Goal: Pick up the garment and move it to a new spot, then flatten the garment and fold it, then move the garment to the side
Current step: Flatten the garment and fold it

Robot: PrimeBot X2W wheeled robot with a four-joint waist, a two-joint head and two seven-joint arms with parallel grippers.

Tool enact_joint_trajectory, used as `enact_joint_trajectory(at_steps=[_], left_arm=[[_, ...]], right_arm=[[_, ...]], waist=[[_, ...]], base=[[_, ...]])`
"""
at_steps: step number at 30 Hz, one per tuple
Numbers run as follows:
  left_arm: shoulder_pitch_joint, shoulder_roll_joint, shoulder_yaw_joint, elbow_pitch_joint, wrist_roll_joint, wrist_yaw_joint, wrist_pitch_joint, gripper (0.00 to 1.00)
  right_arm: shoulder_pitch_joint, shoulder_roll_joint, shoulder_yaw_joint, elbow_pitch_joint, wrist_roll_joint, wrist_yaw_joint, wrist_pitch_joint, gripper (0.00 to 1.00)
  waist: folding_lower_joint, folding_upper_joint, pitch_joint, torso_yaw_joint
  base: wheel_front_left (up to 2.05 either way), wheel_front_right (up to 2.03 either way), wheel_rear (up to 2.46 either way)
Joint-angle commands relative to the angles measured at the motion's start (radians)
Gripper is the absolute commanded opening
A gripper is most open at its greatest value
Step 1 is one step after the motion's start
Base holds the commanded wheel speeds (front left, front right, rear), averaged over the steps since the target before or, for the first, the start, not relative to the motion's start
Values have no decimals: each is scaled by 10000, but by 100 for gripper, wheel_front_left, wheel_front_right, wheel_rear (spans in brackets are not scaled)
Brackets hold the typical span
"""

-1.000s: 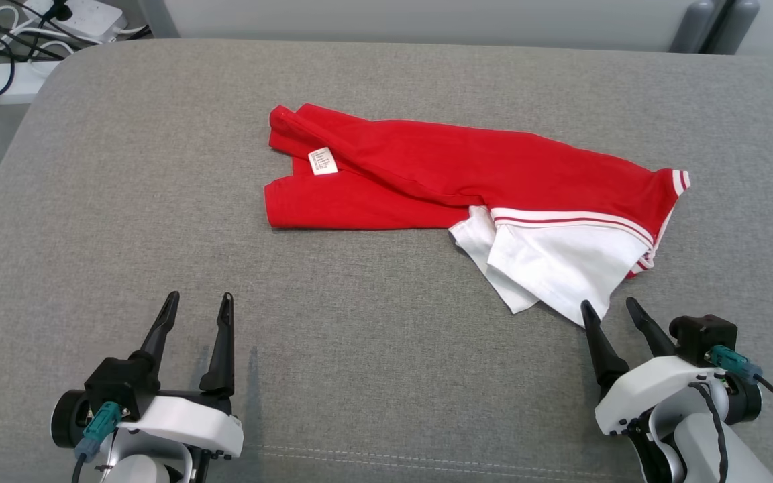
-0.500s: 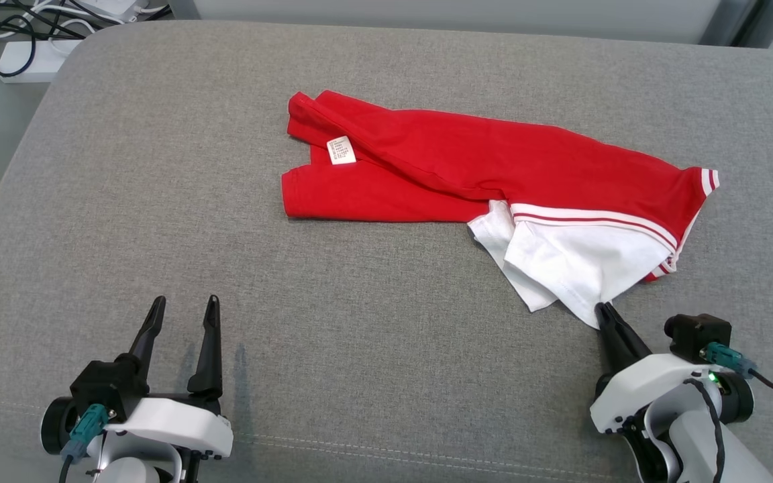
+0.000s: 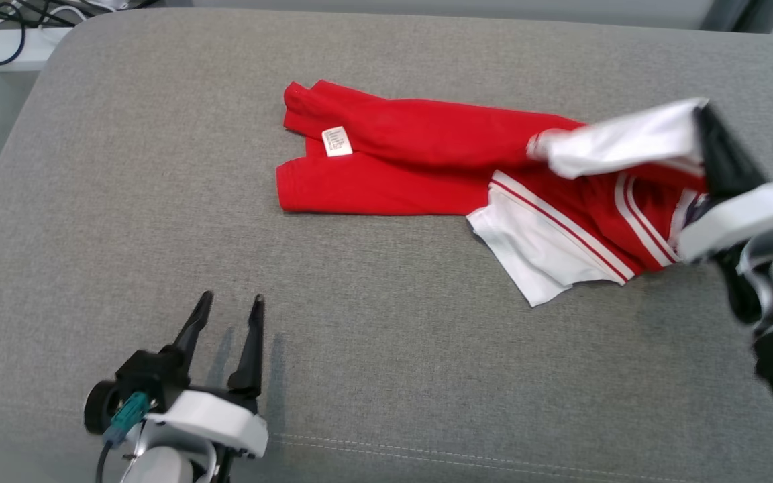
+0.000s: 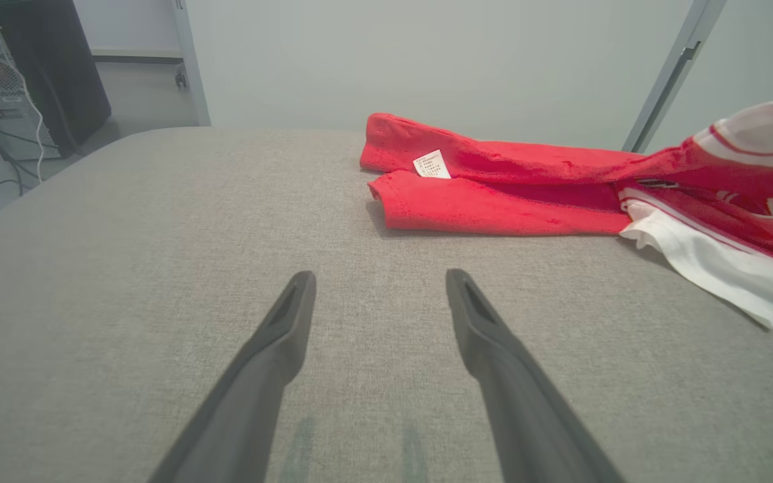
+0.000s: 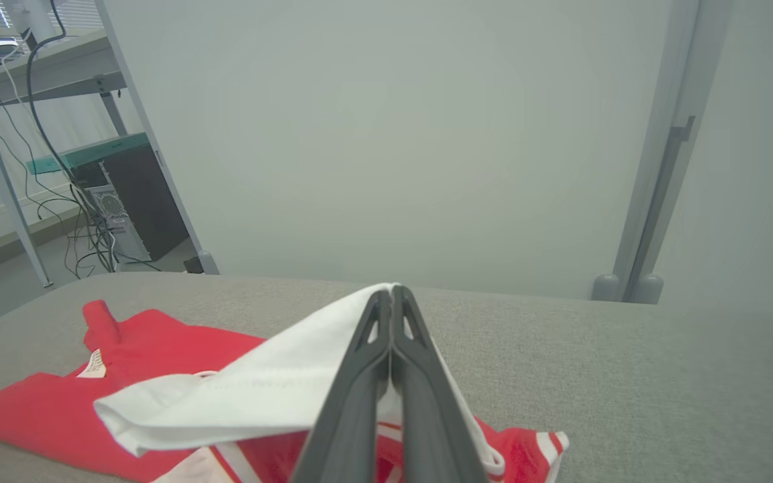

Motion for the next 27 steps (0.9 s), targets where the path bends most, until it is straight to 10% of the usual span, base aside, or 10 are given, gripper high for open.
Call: enact_joint_trajectory(at_steps=[1,6,8,9,17,27], left_arm=[[-603,100,-26,-189,-170,-23,-49,100],[-1024,99,-878,-176,-417,91,-49,100],[-1122,98,-1076,-203,-520,152,-49,100],[-1137,98,-1160,-222,-552,180,-49,100],[-1101,98,-1053,-286,-446,308,-49,100],[-1157,97,-928,-106,-377,201,-49,100]], right_arm=[[-865,-287,102,267,-183,42,-51,0],[-2592,-814,-133,2030,-625,42,198,0],[-2987,-894,-216,2916,-768,42,547,44],[-3128,-868,-240,3290,-789,42,693,100],[-3109,-669,-131,4876,-745,42,557,100],[-1399,-52,1272,3626,-32,42,-67,100]], waist=[[0,0,138,163],[0,0,447,631],[0,0,562,798],[0,0,600,868],[0,0,456,848],[0,0,-2,-65]], base=[[0,0,0],[0,0,0],[0,0,0],[0,0,0],[0,0,0],[0,0,0]])
